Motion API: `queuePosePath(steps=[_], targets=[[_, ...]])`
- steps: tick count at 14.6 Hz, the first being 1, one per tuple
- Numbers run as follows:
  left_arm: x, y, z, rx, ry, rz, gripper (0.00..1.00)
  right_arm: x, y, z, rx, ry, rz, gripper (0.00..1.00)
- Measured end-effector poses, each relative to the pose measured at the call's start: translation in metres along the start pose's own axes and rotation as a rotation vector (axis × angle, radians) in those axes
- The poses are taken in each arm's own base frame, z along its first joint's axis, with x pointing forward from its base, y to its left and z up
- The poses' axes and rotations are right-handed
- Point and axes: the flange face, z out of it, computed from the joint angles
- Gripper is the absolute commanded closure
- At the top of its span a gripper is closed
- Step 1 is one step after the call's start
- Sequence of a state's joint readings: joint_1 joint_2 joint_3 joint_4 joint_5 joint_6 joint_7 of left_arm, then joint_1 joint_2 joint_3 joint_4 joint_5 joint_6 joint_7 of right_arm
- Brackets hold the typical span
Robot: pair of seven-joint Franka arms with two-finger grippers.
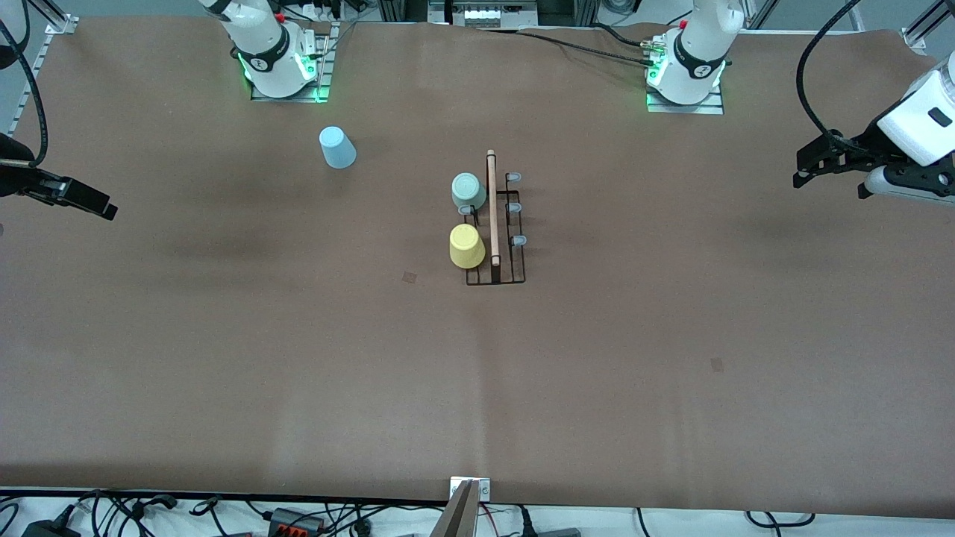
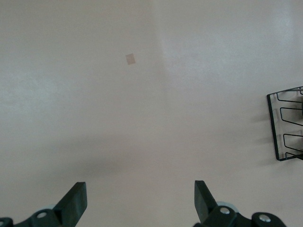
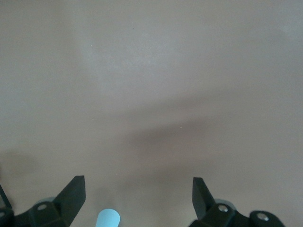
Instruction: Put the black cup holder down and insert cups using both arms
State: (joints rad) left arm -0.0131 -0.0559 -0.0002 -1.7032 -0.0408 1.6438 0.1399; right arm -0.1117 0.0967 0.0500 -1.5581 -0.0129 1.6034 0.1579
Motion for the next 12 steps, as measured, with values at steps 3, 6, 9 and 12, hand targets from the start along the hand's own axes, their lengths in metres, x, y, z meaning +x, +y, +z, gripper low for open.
queuePosePath(steps=[3, 6, 9, 12], targets=[[0.0, 0.0, 0.0, 0.0, 0.0, 0.0, 0.0, -0.001, -0.002, 0.0, -0.001, -0.002, -0.013, 0.0], [0.0, 0.0, 0.0, 0.0, 0.0, -0.001, 0.0, -0.004, -0.017, -0.002, 0.0, 0.0, -0.039, 0.0], [0.0, 0.0, 0.0, 0.0, 0.0, -0.002, 0.0, -0.008, -0.029, -0.005, 0.001, 0.004, -0.054, 0.0], [0.0, 0.0, 0.0, 0.0, 0.0, -0.002, 0.0, -0.008, -0.026, -0.006, 0.001, 0.006, -0.051, 0.0]])
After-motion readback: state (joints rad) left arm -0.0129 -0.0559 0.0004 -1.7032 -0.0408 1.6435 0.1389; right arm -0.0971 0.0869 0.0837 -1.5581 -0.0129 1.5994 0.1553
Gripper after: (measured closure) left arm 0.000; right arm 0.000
